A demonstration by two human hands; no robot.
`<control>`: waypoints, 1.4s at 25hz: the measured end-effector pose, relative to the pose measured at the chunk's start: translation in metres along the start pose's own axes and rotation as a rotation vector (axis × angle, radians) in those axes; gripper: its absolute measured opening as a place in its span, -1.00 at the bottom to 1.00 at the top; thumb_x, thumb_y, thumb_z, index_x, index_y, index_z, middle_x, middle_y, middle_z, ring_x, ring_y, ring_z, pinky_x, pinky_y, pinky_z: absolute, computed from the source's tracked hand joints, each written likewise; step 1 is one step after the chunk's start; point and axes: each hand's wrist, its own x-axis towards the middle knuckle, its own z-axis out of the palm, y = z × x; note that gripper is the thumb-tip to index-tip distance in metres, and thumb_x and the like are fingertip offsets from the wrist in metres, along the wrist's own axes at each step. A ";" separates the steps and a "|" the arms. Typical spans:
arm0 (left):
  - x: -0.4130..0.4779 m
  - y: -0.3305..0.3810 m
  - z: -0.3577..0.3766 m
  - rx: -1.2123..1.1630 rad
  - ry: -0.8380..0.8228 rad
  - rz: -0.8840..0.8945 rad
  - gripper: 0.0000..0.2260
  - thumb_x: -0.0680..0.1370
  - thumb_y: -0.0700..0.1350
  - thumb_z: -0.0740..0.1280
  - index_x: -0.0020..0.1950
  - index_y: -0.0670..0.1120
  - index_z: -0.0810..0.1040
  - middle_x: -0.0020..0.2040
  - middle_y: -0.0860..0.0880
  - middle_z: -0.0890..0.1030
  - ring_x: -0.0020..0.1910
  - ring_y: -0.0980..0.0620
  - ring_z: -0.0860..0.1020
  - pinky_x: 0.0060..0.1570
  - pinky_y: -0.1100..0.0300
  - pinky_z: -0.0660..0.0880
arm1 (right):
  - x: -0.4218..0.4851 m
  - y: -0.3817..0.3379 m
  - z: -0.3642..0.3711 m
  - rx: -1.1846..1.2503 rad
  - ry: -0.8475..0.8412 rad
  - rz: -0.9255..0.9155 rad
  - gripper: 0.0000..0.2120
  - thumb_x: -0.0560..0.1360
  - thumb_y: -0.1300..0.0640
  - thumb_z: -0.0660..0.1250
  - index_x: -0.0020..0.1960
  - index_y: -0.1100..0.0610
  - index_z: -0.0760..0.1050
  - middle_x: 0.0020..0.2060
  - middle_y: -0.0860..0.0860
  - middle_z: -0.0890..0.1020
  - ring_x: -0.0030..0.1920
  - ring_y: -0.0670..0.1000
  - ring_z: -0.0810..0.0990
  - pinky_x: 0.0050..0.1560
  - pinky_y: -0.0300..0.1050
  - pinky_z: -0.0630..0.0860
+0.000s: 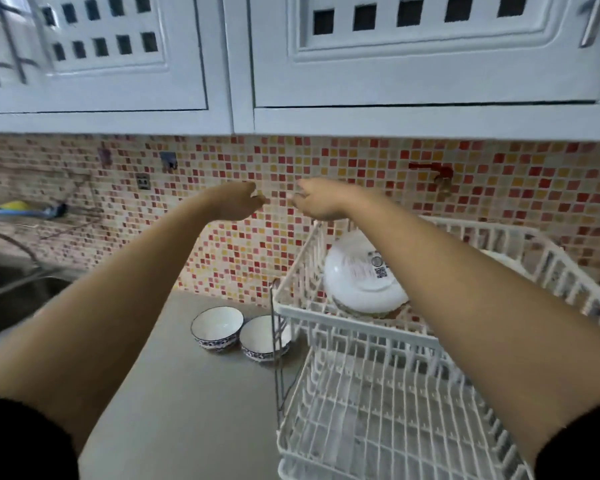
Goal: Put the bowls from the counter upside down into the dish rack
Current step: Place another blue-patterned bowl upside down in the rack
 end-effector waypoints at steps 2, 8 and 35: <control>0.005 -0.052 0.002 0.050 -0.001 -0.082 -0.56 0.65 0.01 0.05 0.47 -0.18 0.28 0.47 -0.22 0.33 0.44 -0.21 0.31 0.43 -0.09 0.25 | 0.032 -0.031 0.023 0.032 0.026 0.049 -0.55 0.64 0.00 0.02 0.44 0.21 0.25 0.43 0.18 0.33 0.40 0.18 0.34 0.38 0.02 0.28; 0.016 -0.178 0.025 0.072 -0.055 -0.227 -0.57 0.66 -0.02 0.02 0.48 -0.21 0.25 0.50 -0.19 0.28 0.48 -0.20 0.25 0.45 -0.06 0.17 | 0.122 -0.092 0.116 0.065 0.031 0.266 -0.55 0.62 0.08 0.07 0.47 0.20 0.19 0.45 0.18 0.30 0.37 0.20 0.38 0.30 0.01 0.38; 0.090 -0.337 0.353 -0.440 -0.447 -0.584 -0.61 0.61 -0.08 0.13 0.34 -0.30 0.27 0.30 -0.33 0.46 0.28 -0.28 0.46 0.25 0.06 0.43 | 0.219 -0.055 0.531 1.358 -0.024 1.158 -0.50 0.45 -0.09 0.21 0.32 0.14 0.36 0.17 0.17 0.58 0.01 0.19 0.64 -0.44 -0.16 0.58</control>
